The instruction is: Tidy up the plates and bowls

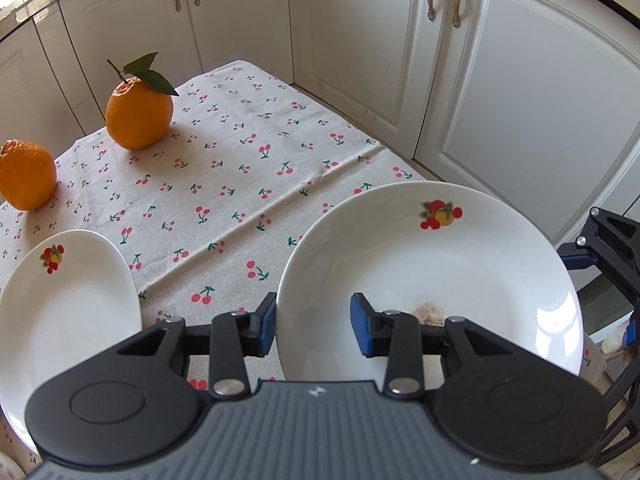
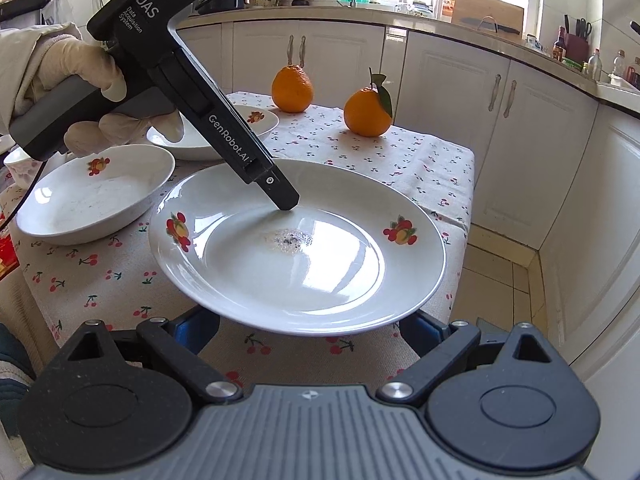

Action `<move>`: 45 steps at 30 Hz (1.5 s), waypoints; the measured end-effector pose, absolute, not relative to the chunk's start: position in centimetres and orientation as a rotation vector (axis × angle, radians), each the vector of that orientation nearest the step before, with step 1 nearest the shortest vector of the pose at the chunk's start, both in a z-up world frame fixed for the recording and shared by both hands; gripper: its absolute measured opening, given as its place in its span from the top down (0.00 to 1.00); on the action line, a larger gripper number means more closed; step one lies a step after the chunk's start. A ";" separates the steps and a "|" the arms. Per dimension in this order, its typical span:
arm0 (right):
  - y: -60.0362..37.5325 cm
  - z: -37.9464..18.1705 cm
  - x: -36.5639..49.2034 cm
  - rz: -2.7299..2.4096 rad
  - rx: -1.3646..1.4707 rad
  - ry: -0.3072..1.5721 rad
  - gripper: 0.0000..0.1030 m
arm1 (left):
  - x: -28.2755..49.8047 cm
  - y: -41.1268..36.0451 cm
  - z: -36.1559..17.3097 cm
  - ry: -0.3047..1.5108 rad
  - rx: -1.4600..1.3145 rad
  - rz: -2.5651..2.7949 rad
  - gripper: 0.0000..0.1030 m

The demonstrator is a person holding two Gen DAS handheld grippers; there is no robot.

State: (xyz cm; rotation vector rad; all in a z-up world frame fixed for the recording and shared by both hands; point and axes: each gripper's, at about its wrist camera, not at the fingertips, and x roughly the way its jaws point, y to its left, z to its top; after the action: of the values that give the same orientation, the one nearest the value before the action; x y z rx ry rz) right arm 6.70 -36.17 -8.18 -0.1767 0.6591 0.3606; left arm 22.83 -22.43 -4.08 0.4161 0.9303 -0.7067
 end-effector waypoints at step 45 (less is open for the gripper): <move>-37.3 -8.0 9.1 0.313 -0.196 0.666 0.00 | 23.7 -22.1 -3.3 0.868 0.381 -0.672 0.25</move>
State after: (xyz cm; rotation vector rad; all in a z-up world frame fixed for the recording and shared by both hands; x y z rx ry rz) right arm 9.09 -37.31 -8.02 -0.1955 0.6663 0.3129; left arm 23.72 -22.13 -3.25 0.3814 0.8684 -0.6720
